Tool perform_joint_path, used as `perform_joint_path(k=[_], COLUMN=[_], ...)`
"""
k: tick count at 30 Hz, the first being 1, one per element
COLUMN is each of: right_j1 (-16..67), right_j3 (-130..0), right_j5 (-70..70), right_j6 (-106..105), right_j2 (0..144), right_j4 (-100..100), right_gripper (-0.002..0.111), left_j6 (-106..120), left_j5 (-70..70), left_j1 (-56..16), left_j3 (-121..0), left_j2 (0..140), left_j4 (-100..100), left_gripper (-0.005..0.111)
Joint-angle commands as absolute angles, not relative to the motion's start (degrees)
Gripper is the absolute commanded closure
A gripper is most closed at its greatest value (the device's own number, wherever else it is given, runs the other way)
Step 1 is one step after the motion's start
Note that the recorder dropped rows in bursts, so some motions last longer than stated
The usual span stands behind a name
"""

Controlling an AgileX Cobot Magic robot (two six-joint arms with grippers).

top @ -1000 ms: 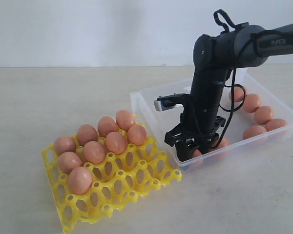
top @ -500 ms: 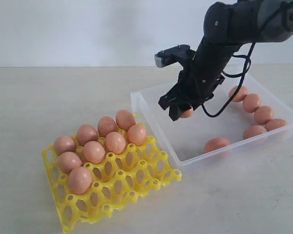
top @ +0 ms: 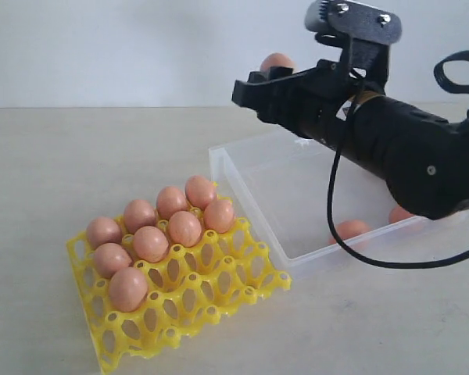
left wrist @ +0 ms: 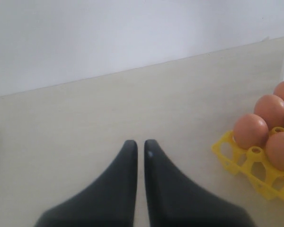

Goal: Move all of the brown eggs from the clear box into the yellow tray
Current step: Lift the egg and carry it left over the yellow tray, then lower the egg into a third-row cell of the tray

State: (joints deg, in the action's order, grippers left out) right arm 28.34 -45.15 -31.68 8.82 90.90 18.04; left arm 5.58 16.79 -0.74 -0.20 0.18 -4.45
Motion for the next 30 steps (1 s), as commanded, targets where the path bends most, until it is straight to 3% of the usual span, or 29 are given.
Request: perform_joint_path(k=[1,7,16,30], right_j1=[28.6,28.6,28.6,28.6], right_j3=[-44.1,-44.2,-52.5,-58.1], right_j5=[-37.0,-55.2,-69.6,-65.5], right_j6=[29.5,52.6,69.2,69.4], right_j2=[91.3,95.9,107.4,112.5], right_j4=[8.2,-29.5,-54.6,-66.8], right_gripper=[0.109,0.109,0.109,0.109], left_j6=[5.4,5.4,5.4,5.4], left_j5=[16.8,16.8,16.8,16.8], left_j1=[-1.2,-1.2,-1.2,-1.2], left_j3=[0.0,0.0,0.0,0.0], left_j2=[0.0,0.0,0.0,0.0], left_j4=[-4.3,-4.3,-4.3,-4.3], left_gripper=[0.103,0.103,0.103,0.103])
